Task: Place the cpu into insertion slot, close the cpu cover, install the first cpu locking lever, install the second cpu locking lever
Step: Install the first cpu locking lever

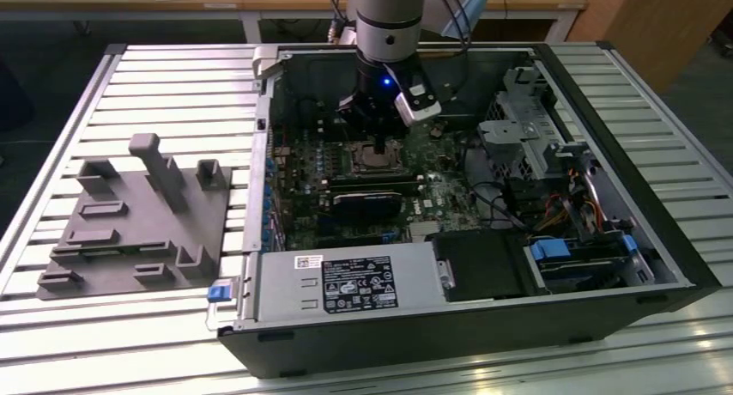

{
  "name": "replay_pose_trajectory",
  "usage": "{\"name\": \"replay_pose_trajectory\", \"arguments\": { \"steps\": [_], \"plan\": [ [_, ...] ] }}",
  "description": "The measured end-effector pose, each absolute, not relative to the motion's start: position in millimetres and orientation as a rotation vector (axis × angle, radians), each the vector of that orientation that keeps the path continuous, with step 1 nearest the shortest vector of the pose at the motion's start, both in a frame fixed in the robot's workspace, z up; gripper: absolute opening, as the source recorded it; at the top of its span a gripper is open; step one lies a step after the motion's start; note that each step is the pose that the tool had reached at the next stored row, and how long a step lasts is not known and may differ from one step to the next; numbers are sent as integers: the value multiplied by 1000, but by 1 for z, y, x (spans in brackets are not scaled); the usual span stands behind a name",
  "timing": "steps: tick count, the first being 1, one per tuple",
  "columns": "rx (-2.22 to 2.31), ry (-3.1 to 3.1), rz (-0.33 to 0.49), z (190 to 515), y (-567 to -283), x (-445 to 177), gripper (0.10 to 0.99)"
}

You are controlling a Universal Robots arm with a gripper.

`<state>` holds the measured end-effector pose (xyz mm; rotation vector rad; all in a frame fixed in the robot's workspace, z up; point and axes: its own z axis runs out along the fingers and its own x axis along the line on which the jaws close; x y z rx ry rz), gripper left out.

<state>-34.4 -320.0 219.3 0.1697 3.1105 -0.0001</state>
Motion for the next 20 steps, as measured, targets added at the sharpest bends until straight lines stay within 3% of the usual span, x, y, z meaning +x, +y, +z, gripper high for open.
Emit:
{"name": "replay_pose_trajectory", "arguments": {
  "steps": [20],
  "plan": [
    [170,3111,0,248,-320,-34,106]
  ]
}}
